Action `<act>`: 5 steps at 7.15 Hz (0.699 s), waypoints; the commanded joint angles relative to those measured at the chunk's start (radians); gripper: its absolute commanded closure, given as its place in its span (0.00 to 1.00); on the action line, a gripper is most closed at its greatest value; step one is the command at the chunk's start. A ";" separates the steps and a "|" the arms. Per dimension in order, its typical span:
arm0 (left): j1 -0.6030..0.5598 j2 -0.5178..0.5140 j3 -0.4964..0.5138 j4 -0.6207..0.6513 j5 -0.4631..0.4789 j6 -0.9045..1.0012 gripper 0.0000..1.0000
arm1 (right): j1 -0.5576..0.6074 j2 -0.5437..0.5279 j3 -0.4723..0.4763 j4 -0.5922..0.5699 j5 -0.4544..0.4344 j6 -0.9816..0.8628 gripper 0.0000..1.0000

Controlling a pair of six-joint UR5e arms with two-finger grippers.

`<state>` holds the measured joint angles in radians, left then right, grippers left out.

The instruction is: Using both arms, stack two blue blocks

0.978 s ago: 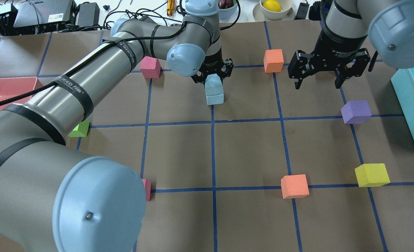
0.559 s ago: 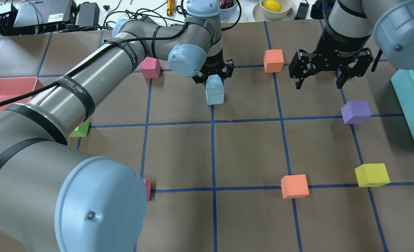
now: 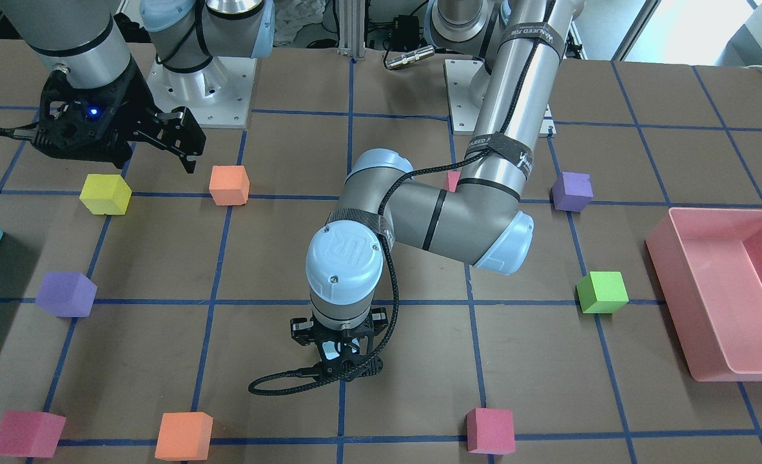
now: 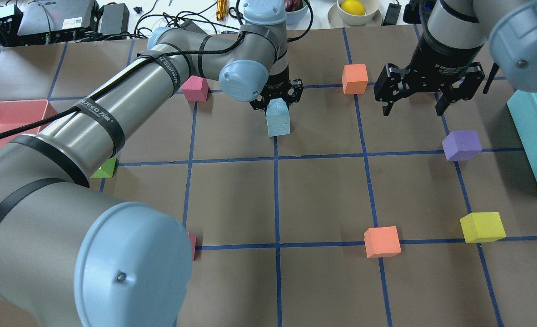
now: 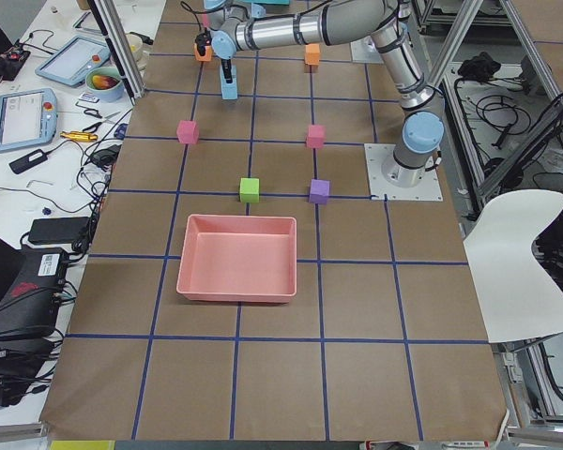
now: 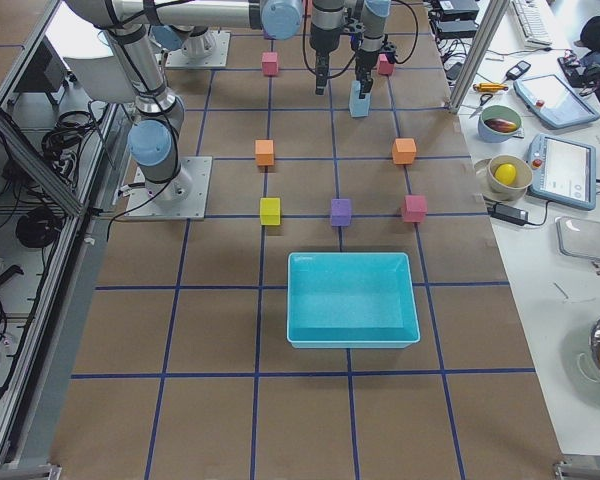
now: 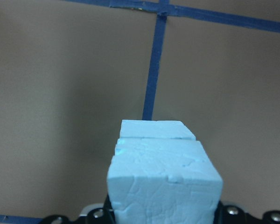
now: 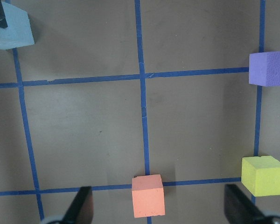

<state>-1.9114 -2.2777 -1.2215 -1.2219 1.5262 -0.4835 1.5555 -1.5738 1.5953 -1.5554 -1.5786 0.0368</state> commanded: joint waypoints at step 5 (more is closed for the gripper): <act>0.011 0.035 0.010 -0.008 -0.018 -0.023 0.00 | 0.000 0.000 0.002 -0.002 -0.011 -0.002 0.00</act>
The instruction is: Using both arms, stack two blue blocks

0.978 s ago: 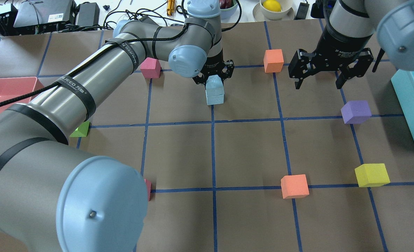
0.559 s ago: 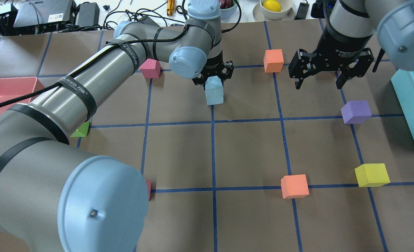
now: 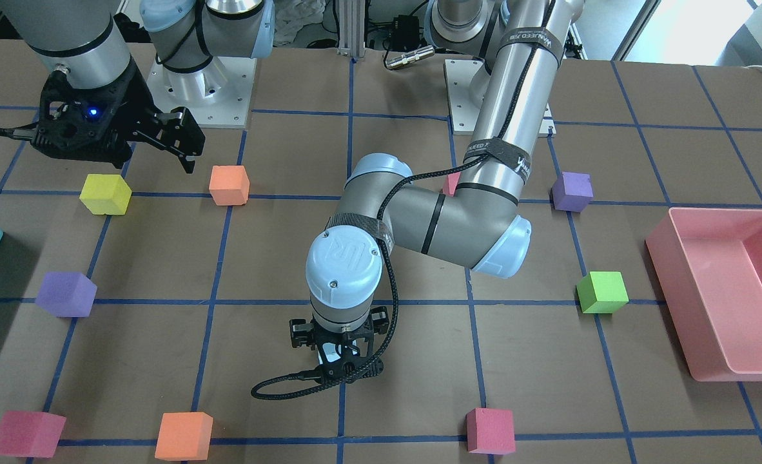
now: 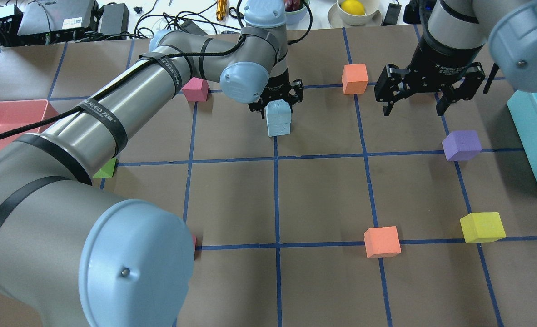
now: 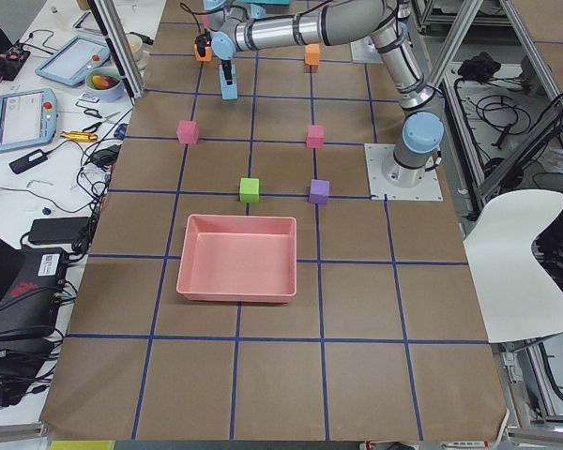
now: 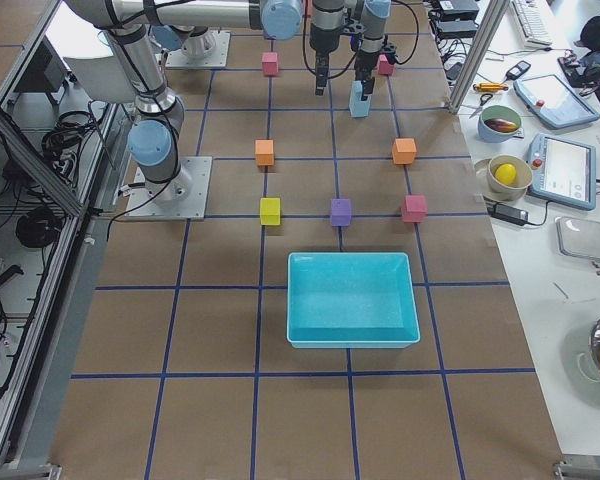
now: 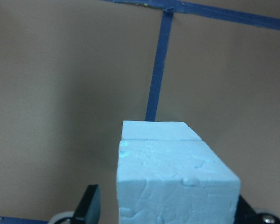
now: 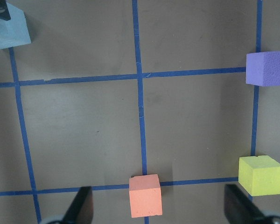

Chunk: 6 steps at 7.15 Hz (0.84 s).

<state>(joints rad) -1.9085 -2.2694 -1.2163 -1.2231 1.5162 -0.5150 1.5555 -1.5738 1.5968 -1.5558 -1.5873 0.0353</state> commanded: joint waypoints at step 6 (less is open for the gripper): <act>0.291 0.298 -0.015 -0.373 0.032 0.602 0.00 | 0.000 0.000 0.000 -0.001 -0.002 0.000 0.00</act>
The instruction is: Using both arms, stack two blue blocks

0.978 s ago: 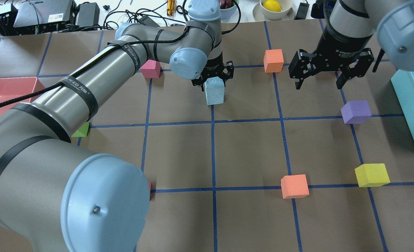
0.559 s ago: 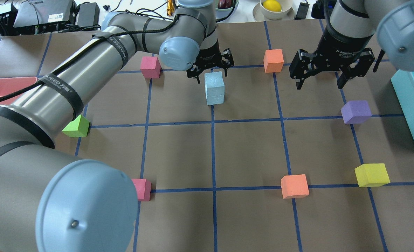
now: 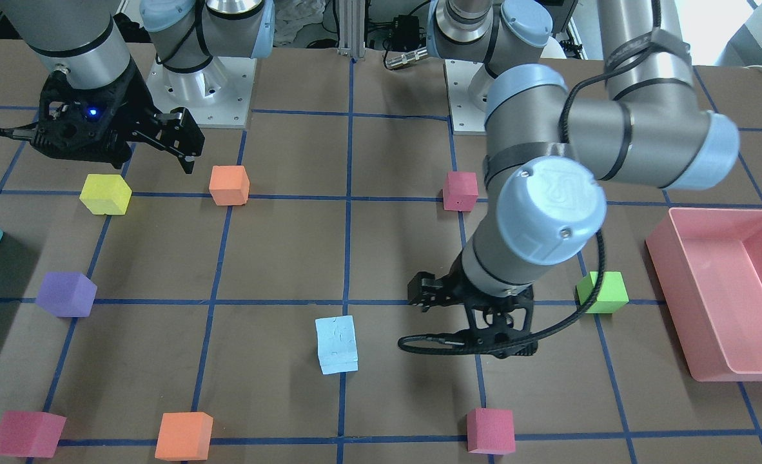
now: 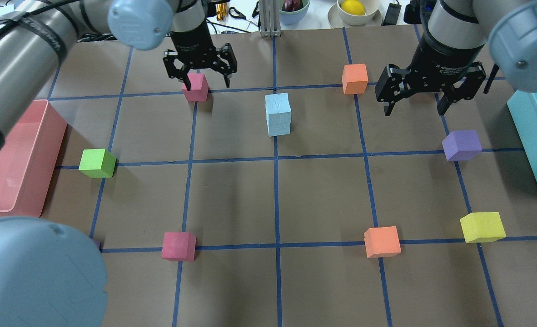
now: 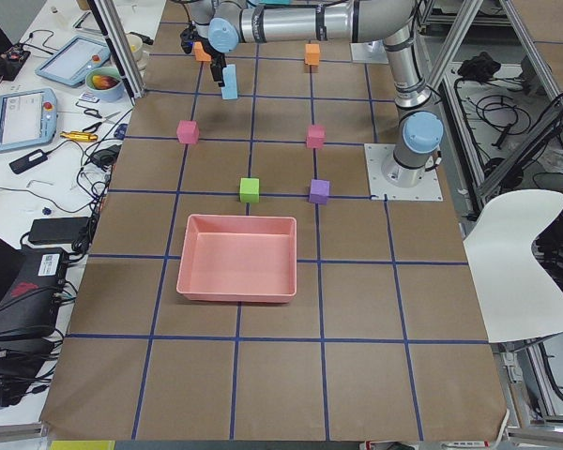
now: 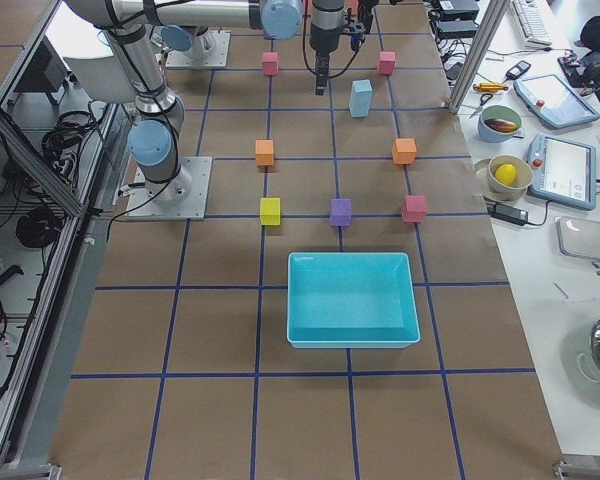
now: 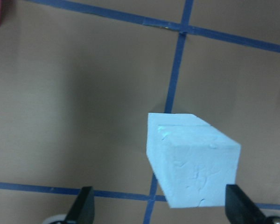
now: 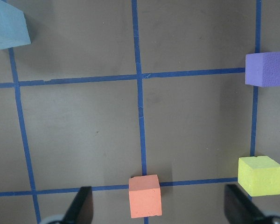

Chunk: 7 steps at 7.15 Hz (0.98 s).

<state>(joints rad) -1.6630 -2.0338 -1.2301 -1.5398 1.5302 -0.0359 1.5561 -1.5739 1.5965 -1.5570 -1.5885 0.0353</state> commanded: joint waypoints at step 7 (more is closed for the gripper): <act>0.048 0.348 -0.193 -0.033 0.099 0.137 0.00 | -0.001 0.000 -0.007 -0.005 0.015 -0.002 0.00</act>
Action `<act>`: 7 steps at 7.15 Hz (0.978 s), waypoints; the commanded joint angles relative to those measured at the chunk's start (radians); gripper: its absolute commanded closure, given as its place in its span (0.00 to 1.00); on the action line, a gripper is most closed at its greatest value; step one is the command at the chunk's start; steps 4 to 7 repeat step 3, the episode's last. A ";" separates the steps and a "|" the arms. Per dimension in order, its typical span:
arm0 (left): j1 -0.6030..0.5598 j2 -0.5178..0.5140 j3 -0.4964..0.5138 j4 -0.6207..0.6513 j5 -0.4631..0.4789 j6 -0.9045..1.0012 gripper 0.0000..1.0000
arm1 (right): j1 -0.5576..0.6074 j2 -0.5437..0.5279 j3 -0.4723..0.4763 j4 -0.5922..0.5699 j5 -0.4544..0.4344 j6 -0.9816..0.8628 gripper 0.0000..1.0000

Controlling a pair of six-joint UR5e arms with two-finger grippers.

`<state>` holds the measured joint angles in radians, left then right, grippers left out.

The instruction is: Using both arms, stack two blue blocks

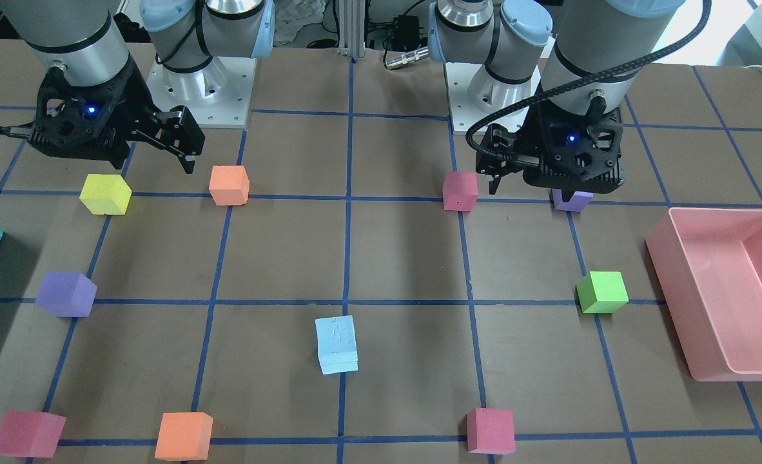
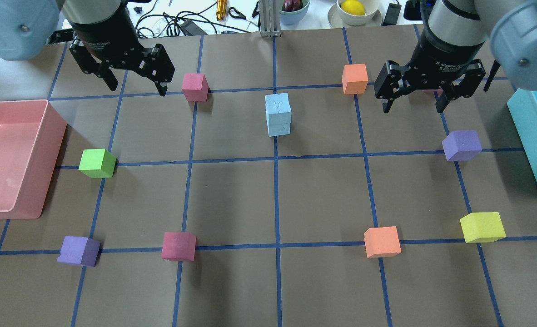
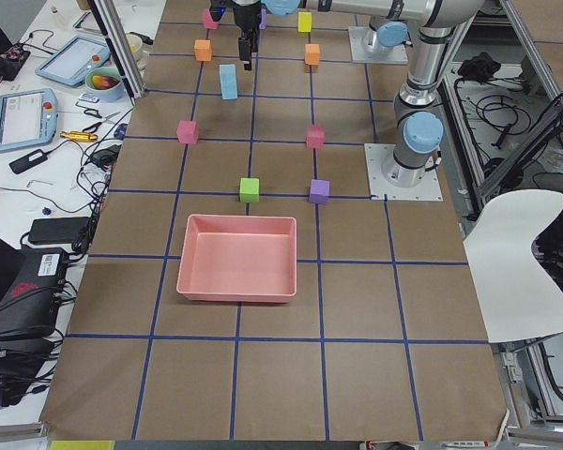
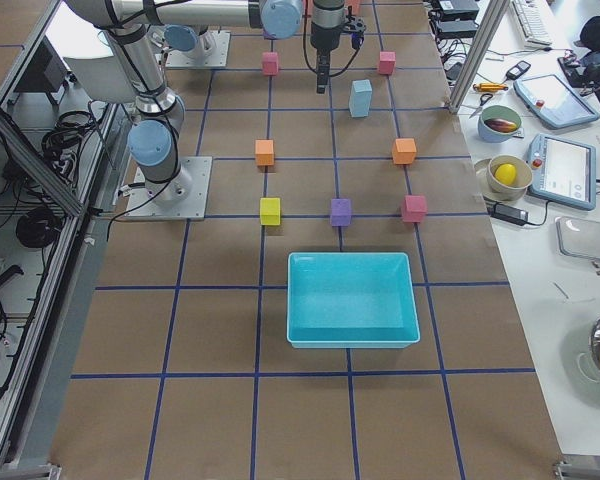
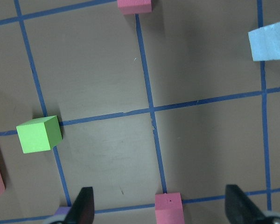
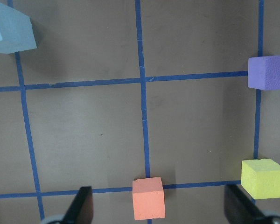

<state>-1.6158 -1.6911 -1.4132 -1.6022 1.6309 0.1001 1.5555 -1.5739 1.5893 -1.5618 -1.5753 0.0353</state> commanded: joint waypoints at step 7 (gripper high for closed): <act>-0.010 0.024 -0.026 0.034 -0.006 0.001 0.00 | 0.002 0.000 0.000 -0.007 0.004 -0.024 0.00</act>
